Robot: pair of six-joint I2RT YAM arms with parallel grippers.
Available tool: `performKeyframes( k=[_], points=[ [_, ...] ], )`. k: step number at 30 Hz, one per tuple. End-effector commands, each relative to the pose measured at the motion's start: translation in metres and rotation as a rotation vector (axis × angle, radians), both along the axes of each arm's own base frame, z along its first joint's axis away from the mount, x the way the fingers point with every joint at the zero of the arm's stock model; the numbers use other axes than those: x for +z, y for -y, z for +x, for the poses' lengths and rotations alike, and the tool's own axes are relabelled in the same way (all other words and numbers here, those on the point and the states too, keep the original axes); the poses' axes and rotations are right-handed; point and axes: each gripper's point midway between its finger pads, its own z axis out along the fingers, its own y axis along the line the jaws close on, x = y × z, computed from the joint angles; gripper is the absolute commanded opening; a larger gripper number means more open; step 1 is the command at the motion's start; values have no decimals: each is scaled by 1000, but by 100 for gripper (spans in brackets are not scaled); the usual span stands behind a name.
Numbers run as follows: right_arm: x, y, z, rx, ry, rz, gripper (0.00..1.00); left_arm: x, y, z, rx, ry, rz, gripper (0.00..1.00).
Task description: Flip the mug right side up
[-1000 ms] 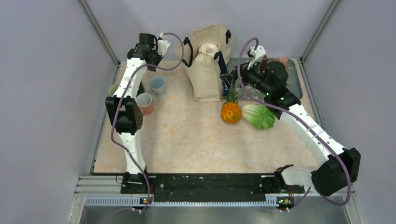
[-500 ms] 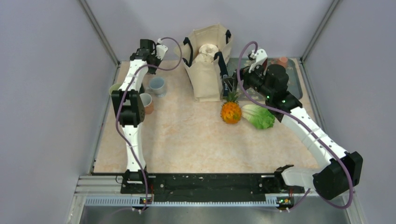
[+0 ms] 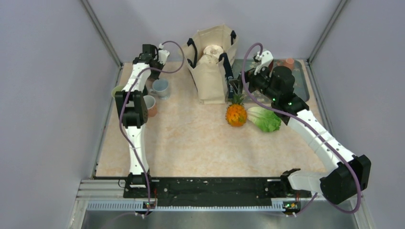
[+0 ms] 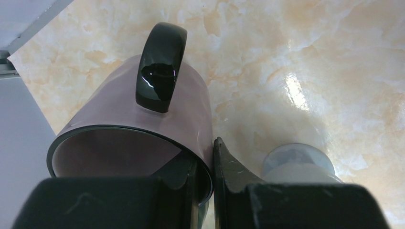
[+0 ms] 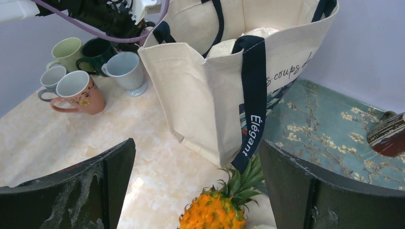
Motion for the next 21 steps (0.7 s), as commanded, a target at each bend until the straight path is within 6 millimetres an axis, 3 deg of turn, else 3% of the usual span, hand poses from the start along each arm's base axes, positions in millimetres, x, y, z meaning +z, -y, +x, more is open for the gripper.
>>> performKeyframes(
  k=[1,3,6,8,17,21],
  points=[
    [14,2,-4,-4,50,5,99,26,-2,21,-1,107,6,0],
    [15,2,-4,-6,54,4,99,24,-1,21,-1,103,-1,4],
    [16,3,-4,-11,56,2,99,25,-7,21,9,107,-15,27],
    [16,4,-3,-18,56,5,99,30,-16,22,25,123,-18,35],
    [4,15,5,-105,5,3,99,58,-21,28,43,198,-10,41],
    [-5,41,23,-290,-36,-1,99,84,-14,22,41,228,-55,53]
  ],
)
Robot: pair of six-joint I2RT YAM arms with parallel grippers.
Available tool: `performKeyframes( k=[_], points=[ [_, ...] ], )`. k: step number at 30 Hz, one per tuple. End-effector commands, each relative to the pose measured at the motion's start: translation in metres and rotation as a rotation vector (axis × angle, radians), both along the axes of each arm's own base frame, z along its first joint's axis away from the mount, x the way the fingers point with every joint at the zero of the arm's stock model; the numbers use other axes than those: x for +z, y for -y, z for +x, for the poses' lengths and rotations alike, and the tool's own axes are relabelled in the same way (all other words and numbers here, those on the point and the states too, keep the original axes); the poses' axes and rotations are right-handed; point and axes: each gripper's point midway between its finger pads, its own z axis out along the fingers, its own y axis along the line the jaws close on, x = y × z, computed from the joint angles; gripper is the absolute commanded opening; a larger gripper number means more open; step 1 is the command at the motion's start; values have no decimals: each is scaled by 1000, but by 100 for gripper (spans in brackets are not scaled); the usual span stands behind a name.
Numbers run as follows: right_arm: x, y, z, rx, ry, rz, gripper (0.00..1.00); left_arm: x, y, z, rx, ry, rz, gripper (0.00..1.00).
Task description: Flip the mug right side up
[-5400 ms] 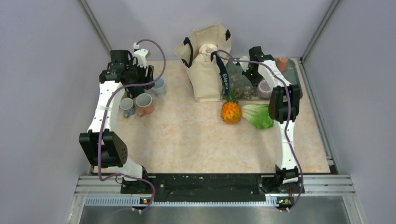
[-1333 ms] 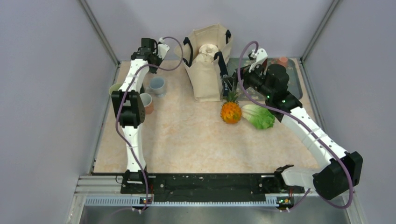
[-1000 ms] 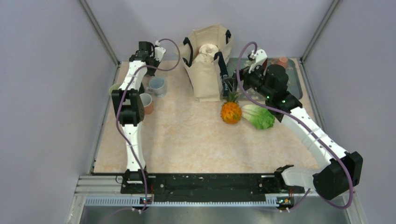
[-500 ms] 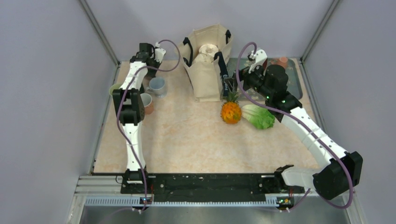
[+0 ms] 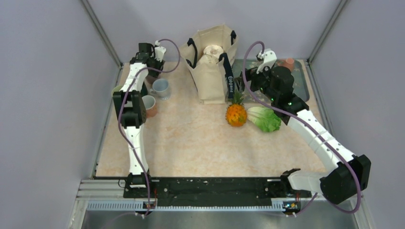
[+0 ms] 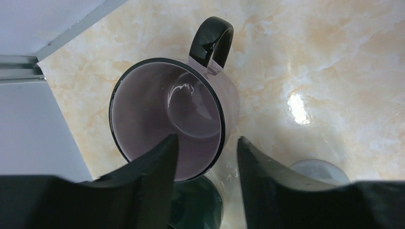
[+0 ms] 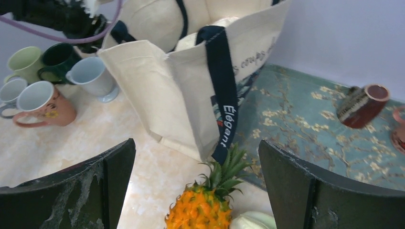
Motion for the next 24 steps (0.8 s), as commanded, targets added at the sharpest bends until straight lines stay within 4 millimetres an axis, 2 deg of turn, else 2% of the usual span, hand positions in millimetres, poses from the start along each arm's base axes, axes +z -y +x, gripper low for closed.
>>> performKeyframes(
  k=[1,6,8,11,15,20,24],
  points=[
    [-2,30,19,-220,-31,27,99,85,4,5,10,170,-55,57],
    [-12,73,57,-429,-129,246,99,157,15,-14,-2,274,-113,70],
    [-14,87,73,-515,-123,326,99,175,19,-27,-14,282,-135,72],
    [-21,99,95,-620,-105,398,99,187,26,-50,-26,260,-165,73],
    [-51,111,138,-733,-114,425,98,178,35,-87,-55,190,-201,74],
    [-85,142,188,-878,-108,414,96,160,44,-129,-98,123,-224,74],
    [-113,166,220,-965,-127,429,95,140,44,-153,-117,73,-211,74]
  ],
)
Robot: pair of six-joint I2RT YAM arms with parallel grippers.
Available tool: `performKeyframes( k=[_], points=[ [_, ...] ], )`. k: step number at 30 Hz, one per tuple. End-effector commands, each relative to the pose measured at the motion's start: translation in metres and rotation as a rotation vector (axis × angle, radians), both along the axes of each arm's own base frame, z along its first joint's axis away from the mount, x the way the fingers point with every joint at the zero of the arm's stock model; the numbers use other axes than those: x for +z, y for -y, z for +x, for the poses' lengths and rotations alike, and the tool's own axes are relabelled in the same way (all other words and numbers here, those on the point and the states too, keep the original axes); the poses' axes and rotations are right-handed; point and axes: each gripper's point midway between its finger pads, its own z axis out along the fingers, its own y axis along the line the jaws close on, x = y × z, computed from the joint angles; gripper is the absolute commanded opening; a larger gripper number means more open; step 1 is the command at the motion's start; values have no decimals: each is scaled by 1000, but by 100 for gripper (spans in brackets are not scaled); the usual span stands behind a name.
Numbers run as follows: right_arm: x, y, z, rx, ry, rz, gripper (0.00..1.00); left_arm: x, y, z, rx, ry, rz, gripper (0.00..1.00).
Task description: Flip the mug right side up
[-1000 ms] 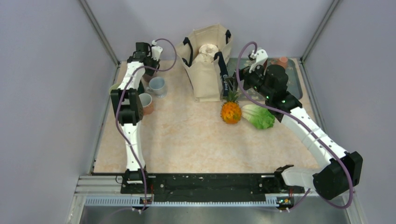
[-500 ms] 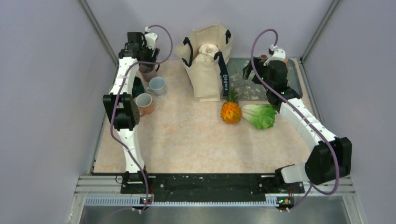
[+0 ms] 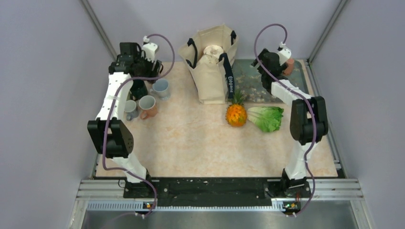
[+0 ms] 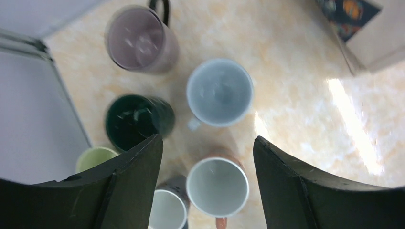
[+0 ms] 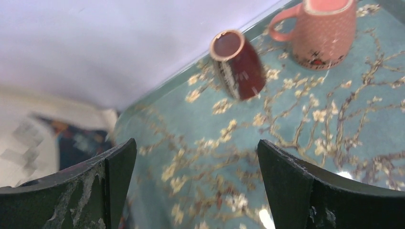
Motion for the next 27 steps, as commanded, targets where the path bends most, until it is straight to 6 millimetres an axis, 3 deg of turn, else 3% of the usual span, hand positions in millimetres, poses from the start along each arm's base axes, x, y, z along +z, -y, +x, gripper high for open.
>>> performKeyframes(
  k=[1,8,18,21,27],
  points=[
    [9,39,42,-158,88,56,95,-22,3,-28,-40,-65,-4,75],
    [-22,61,82,-190,81,141,95,-42,3,-44,-45,-130,-2,75],
    [-53,65,127,-130,39,173,92,-57,1,-35,-38,-179,5,74],
    [-62,63,128,-114,-4,166,83,-59,1,-33,-38,-189,4,74],
    [-71,68,104,-121,-61,128,59,-59,2,-34,-46,-192,2,74]
  ],
)
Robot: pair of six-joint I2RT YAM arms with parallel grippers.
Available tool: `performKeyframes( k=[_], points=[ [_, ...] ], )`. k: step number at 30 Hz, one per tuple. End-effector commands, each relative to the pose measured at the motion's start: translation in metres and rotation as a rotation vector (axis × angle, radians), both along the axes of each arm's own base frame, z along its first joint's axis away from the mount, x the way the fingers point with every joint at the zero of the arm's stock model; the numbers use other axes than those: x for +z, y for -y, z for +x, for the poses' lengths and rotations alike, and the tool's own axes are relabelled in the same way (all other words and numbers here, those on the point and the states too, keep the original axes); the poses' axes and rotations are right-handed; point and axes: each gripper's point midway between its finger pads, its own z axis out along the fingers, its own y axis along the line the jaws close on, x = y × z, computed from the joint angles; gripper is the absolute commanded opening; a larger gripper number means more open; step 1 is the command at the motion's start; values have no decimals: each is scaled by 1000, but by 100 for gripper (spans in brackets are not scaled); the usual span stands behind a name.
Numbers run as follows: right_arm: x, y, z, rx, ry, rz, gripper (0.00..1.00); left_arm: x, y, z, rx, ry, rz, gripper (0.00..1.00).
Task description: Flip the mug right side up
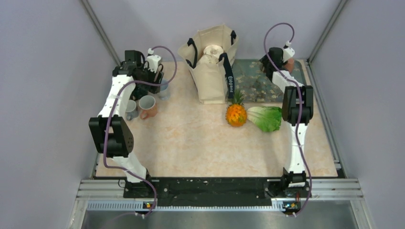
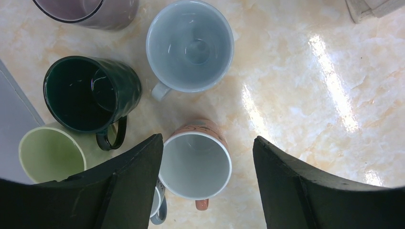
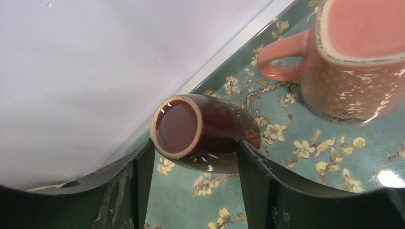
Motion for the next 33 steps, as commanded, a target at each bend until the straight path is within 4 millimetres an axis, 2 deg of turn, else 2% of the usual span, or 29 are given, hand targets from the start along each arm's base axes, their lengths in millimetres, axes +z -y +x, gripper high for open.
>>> performKeyframes(
  k=[1,5,6,11,13,17,20,24,26,29,30,32,33],
  points=[
    [13,7,-17,8,-18,-33,56,15,-1,7,-17,42,-1,74],
    [14,8,-38,54,-64,-93,51,18,0,4,-24,50,-2,74],
    [10,8,-47,68,-87,-107,50,18,0,4,-24,51,-3,74],
    [15,2,-86,176,-130,-176,49,19,0,1,-30,60,-5,74],
    [11,-2,-101,234,-169,-197,50,19,1,1,-32,62,-7,74],
    [2,-3,-136,301,-268,-240,60,21,2,0,-40,67,-15,74],
    [20,-8,-148,379,-266,-291,67,20,3,0,-47,66,-14,74],
    [57,-26,-145,535,-268,-457,75,20,1,0,-45,66,-11,74],
    [71,-26,-137,554,-285,-545,77,20,1,0,-45,66,-11,74],
    [75,3,-123,455,-408,-689,85,18,2,-1,-45,61,-15,74],
    [85,12,-116,424,-438,-722,89,17,3,-1,-47,57,-19,74],
    [82,16,-102,430,-487,-748,93,16,4,-2,-50,51,-21,74],
    [69,15,-94,450,-514,-749,96,17,3,-2,-50,51,-21,74]
  ],
)
